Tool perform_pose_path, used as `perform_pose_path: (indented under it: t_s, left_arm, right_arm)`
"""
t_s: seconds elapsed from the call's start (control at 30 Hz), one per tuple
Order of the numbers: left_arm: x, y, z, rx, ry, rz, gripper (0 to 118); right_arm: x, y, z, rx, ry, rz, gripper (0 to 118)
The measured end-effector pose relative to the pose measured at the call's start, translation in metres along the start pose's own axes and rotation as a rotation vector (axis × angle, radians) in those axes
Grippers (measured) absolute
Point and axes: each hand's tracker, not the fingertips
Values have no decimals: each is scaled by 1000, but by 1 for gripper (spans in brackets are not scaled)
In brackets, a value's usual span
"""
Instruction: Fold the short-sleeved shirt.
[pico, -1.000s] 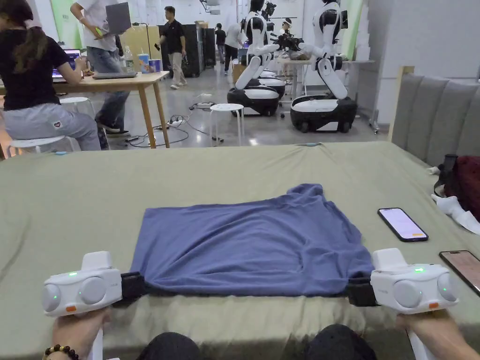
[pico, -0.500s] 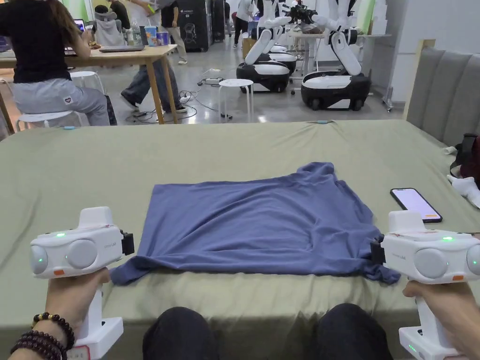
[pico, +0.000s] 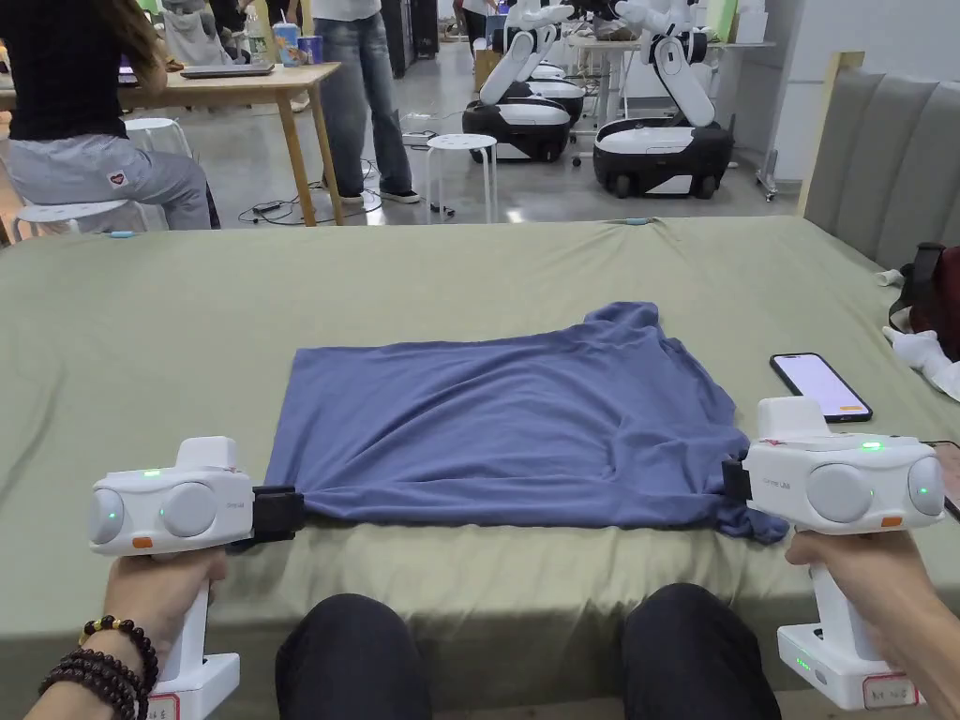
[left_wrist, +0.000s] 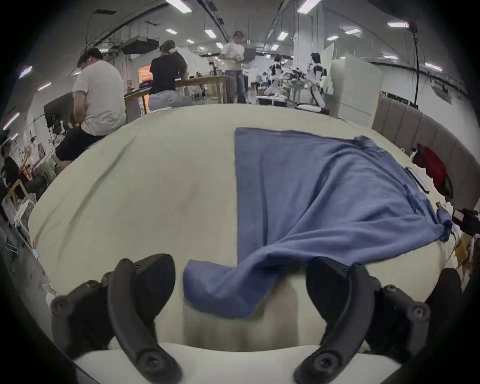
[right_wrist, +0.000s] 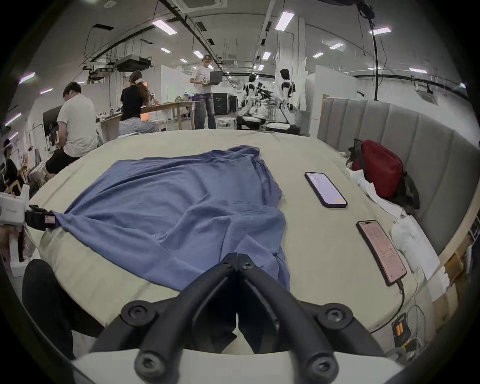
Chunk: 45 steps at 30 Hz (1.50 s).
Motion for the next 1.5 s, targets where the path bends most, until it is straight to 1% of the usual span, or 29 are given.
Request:
perform_pose_path:
  t_s: [0.07,0.1,0.13,0.17,0.23,0.3,0.33,0.37,0.4,0.43,0.47,0.5,0.53,0.57,0.6,0.67,0.7,0.73,0.77,0.8,0.87,0.93,1.03,1.13,1.23,1.33,1.43,1.5]
  left_arm:
    - [2,-4,-6,-18,-10,-4,87]
    - [2,-5,-8,-23,-15,1,68]
    - [3,-7,-9,-26,-17,2,43]
    - [5,-8,-6,-3,-18,2,36]
    - [7,-7,-3,17,-39,-3,7]
    - [7,-4,0,23,-35,3,7]
    - [7,-3,1,27,-36,7,7]
    - [7,-1,3,31,-39,8,7]
    - [7,0,4,34,-39,7,7]
    - [7,1,5,38,-39,3,7]
    - [8,1,4,42,-38,-3,7]
    - [8,2,5,46,-37,-9,7]
    - [9,2,6,49,-36,-13,7]
    - [9,2,6,50,-35,-16,7]
    - [9,3,5,51,-35,-17,7]
    - [10,3,5,49,-35,-17,7]
    - [10,3,5,47,-35,-16,7]
    - [9,3,3,46,-36,-15,7]
    - [9,2,3,46,-41,-14,7]
    - [9,2,3,45,-41,-15,7]
    - [8,2,2,43,-40,-24,7]
    - [6,4,3,49,-33,-14,7]
    - [-2,22,6,82,-71,63,7]
    - [-1,48,3,105,-63,44,7]
    - [4,76,-9,120,-53,27,7]
    - [11,102,-32,109,-51,23,7]
    - [18,119,-67,50,-11,-52,7]
    - [21,126,-89,18,-2,-49,7]
  right_arm:
    - [0,-1,-1,-1,0,-3,0]
    - [1,-1,-1,-4,-1,-6,0]
    - [1,-2,-1,-11,-1,-4,0]
    - [1,-3,-1,-18,-5,-1,0]
    - [2,-4,-2,-25,-7,3,0]
    - [7,-5,-3,-27,-6,-2,0]
    - [9,-6,-3,-23,-3,-6,5]
    - [11,-6,-4,-21,-1,-13,22]
    - [12,-7,-4,-21,0,-20,54]
    - [14,-8,-7,-26,0,-26,97]
    - [16,-10,-11,-44,-4,-29,116]
    - [17,-11,-14,-56,-3,-30,118]
    - [18,-13,-17,-60,0,-29,116]
    - [19,-15,-22,-75,-1,-28,110]
    - [19,-17,-28,-107,-15,-18,99]
    - [18,-22,-37,-156,-59,21,55]
    - [18,-26,-41,-164,-65,33,36]
    - [19,-29,-43,-163,-52,25,26]
    - [20,-31,-43,-161,3,-19,19]
    - [21,-31,-42,-157,5,-45,13]
    - [17,-24,-38,-152,0,-31,10]
    - [13,-17,-31,-119,-17,15,10]
    - [16,3,-24,-67,-12,11,10]
    - [20,34,-29,-33,-12,15,10]
    - [20,69,-46,-6,-22,24,10]
    - [22,98,-79,-1,-32,37,10]
    - [22,114,-120,-48,-54,63,10]
    - [21,119,-142,-72,-64,66,10]
